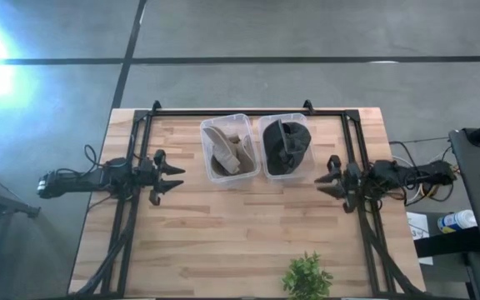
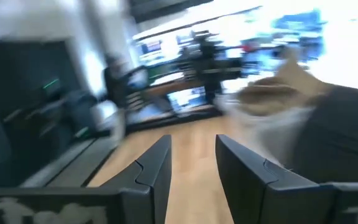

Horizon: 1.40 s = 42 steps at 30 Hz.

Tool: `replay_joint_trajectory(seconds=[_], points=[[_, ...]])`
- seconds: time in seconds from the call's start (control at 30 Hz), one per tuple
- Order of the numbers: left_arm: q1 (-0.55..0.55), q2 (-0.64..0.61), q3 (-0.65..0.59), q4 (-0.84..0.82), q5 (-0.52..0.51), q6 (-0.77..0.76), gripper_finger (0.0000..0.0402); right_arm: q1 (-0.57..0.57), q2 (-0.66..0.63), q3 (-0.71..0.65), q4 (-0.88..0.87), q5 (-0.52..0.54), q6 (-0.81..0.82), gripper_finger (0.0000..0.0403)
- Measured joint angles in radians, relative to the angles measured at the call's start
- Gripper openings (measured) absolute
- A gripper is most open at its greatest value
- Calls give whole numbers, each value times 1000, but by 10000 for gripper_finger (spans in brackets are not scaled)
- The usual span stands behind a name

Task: Pick & Place hat
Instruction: Return to Home Position

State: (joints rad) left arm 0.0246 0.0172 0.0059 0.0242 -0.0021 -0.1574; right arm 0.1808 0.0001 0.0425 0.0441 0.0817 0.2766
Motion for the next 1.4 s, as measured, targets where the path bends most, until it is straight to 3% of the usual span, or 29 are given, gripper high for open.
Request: replay_joint_trajectory(seconds=[0.1,0.17,0.5,0.73,1.4], points=[[0,1,0,0,0,0,174,-42,1,0,-1,-175,-71,121],[0,1,0,0,0,0,174,-59,0,-1,0,-204,-84,121],[0,1,0,-1,1,0,174,-123,0,-34,-19,-101,-73,121],[0,1,0,-1,1,0,174,-122,0,-34,-18,-100,-174,121],[0,1,0,-1,1,0,174,-122,36,-34,-31,-101,-97,121]])
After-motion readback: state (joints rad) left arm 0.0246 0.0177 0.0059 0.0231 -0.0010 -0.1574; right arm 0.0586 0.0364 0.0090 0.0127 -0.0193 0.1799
